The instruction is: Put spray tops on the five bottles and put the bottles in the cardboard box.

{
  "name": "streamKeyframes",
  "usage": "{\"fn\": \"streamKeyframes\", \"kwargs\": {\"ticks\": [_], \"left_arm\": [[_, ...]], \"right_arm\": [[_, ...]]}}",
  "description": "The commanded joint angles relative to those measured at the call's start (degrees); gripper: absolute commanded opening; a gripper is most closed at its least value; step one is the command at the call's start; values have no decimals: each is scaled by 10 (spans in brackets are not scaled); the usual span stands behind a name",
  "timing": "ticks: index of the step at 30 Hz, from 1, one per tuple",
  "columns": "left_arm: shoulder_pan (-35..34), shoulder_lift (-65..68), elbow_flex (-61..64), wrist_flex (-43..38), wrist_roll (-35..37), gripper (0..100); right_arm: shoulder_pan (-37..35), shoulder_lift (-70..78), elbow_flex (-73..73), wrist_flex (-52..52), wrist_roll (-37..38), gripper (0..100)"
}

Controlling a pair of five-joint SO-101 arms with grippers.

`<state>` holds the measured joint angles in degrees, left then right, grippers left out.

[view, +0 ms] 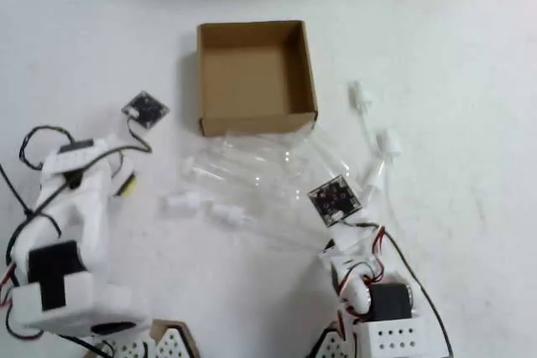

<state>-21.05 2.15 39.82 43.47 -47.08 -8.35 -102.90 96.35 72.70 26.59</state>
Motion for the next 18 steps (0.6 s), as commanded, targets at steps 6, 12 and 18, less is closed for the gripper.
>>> {"fn": "streamKeyframes", "kwargs": {"ticks": [6,12,18], "left_arm": [[-4,35,-135,64,11,107],[-2,37,-181,64,12,109],[-4,38,-208,64,8,110]], "right_arm": [[3,-2,5,0,5,16],[3,-2,5,0,5,16],[3,-2,5,0,5,16]]}}
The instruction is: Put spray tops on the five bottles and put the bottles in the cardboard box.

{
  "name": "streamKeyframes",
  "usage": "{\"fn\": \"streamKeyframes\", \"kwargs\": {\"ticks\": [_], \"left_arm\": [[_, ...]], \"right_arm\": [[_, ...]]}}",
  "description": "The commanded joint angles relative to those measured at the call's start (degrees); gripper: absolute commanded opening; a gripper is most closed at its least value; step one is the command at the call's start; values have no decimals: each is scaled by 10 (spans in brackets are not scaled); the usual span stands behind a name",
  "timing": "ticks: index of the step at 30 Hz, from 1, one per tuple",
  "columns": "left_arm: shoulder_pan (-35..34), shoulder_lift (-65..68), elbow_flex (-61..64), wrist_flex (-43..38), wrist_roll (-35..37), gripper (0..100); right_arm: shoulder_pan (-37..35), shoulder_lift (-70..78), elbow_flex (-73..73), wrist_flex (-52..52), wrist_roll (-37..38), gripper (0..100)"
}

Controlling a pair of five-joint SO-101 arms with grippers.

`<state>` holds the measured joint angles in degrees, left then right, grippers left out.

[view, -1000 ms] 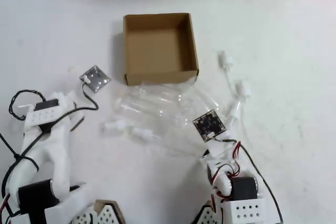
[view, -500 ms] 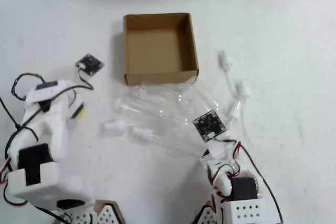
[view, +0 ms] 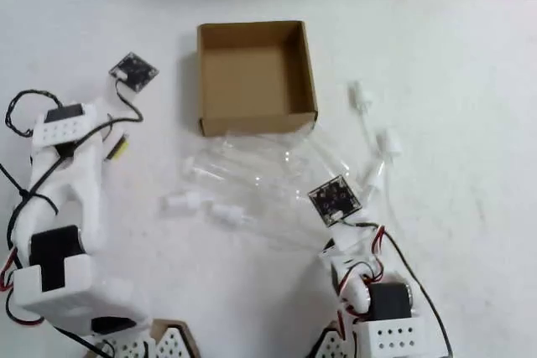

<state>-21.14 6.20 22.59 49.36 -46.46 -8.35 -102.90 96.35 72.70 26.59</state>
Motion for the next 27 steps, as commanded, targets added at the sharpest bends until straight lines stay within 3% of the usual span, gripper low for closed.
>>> {"fn": "streamKeyframes", "kwargs": {"ticks": [1,10,17,23,27], "left_arm": [[-2,-2,-36,5,2,110],[-5,50,-84,15,7,133],[-39,67,-224,196,-4,237],[-56,66,-315,382,-121,238],[-76,66,-328,422,-161,238]], "right_arm": [[3,-2,5,0,5,16],[3,-2,5,0,5,16],[3,-2,5,0,5,16],[3,-2,5,0,5,16],[3,-2,5,0,5,16]]}}
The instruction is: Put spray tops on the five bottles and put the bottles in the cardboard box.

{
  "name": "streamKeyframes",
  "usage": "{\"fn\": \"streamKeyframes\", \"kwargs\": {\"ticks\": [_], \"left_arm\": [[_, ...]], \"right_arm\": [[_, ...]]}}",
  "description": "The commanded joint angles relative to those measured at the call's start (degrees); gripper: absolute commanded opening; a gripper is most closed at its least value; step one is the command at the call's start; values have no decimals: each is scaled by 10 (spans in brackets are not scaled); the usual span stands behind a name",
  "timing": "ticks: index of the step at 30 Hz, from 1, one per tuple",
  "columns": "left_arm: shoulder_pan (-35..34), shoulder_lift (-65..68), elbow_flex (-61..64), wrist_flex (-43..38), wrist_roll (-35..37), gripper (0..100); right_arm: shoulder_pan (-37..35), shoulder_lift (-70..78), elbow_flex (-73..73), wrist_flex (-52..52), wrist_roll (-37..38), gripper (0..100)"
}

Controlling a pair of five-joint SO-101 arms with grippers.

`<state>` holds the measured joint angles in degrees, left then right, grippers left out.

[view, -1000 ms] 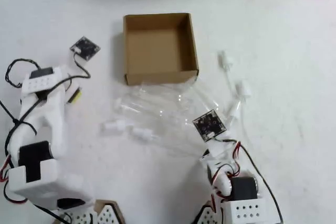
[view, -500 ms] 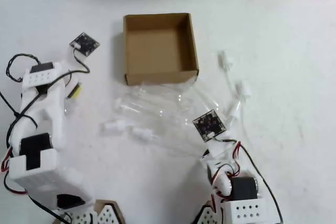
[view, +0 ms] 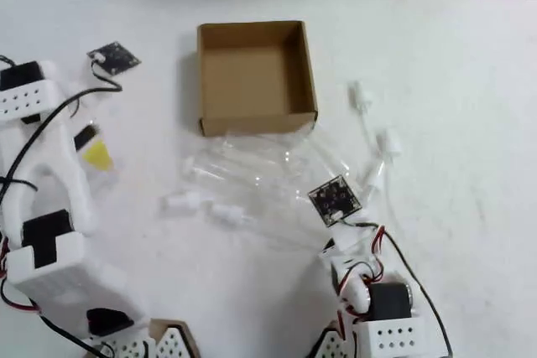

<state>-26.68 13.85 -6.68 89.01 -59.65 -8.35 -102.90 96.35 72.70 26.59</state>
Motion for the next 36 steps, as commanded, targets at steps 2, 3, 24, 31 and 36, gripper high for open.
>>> {"fn": "streamKeyframes", "kwargs": {"ticks": [2,3,24,31,36], "left_arm": [[-34,-10,-33,27,-48,238],[-40,-10,-32,27,-53,238],[-29,-66,34,54,-58,242],[-12,-112,101,32,-57,238],[-4,-113,161,-70,-31,240]], "right_arm": [[3,-2,5,0,5,16],[3,-2,5,0,5,16],[3,-2,5,0,5,16],[3,-2,5,0,5,16],[3,-2,5,0,5,16]]}}
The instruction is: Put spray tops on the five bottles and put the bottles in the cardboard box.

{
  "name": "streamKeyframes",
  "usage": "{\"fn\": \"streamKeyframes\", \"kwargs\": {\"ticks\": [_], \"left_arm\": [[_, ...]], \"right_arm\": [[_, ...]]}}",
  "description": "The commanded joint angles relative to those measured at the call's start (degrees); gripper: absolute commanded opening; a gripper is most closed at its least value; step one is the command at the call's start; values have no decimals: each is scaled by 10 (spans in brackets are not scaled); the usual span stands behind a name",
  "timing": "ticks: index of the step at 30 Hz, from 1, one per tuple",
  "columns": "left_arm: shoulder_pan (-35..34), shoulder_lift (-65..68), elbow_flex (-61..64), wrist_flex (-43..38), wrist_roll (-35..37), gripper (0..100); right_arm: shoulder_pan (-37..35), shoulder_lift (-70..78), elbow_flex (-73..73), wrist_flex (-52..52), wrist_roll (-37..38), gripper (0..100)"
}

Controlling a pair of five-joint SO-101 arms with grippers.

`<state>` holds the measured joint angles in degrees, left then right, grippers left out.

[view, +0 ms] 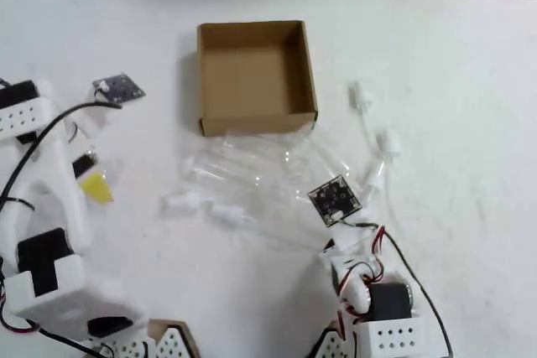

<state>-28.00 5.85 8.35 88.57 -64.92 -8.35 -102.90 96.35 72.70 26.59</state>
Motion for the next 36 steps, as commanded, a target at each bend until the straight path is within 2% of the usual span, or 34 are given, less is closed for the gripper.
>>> {"fn": "streamKeyframes", "kwargs": {"ticks": [1,3,11,14,19,27,36], "left_arm": [[8,-33,18,-88,28,241],[8,-32,31,-112,35,241],[36,-32,34,-124,46,242],[33,-29,40,-162,46,244],[17,-28,40,-177,49,315],[0,-24,41,-227,43,312],[-2,72,33,-242,16,312]], "right_arm": [[3,-2,5,0,5,16],[3,-2,5,0,5,16],[3,-2,5,0,5,16],[3,-2,5,0,5,16],[3,-2,5,0,5,16],[3,-2,5,0,5,16],[3,-2,5,0,5,16]]}}
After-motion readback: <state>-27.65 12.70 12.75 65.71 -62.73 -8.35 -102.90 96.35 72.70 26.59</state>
